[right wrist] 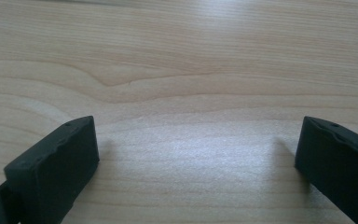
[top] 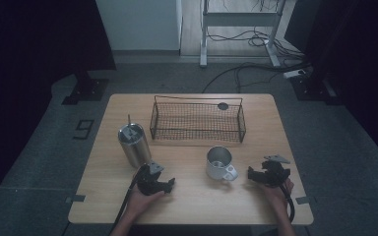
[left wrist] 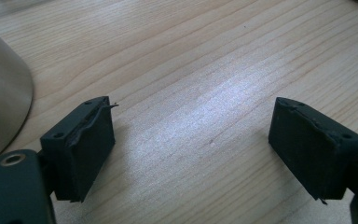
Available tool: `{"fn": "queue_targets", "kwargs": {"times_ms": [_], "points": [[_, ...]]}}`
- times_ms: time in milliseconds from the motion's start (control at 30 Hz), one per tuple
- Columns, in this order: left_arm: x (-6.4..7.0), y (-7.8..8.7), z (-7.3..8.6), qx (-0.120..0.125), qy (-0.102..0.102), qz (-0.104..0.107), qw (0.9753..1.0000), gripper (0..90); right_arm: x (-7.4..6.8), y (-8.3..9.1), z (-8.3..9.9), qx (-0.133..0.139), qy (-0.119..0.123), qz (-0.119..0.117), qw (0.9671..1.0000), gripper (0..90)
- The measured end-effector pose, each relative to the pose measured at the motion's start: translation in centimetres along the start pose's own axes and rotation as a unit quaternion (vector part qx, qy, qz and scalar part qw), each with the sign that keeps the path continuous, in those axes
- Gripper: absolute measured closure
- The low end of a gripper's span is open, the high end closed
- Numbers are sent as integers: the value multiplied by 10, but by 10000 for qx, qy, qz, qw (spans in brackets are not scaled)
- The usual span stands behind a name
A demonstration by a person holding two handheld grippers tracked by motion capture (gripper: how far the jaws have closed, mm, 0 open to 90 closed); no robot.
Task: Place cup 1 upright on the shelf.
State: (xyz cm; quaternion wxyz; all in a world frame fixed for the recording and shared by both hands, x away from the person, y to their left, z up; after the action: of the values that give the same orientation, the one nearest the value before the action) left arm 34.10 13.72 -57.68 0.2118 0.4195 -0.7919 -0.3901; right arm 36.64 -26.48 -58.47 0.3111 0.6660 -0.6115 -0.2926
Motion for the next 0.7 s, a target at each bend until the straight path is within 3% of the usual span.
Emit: {"fn": "queue_targets", "kwargs": {"times_ms": [700], "points": [[0, 0, 0, -7, -33, 31, 10000, 138, -1, 0, 0, 10, 42, -38, 10000, 0]]}}
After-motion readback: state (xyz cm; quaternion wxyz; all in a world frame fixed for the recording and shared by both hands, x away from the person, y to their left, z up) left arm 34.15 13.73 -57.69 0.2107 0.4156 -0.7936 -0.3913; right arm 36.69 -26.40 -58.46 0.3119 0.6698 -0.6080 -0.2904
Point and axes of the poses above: each handheld gripper's, and its own axes: y roughly backward along the jaws, z roughly out of its underside, x roughly to its right, the point moved 4 cm from there along -y, roughly forward along the jaws, and after that the axes turned 6 degrees about -x, right-handed, at the moved point
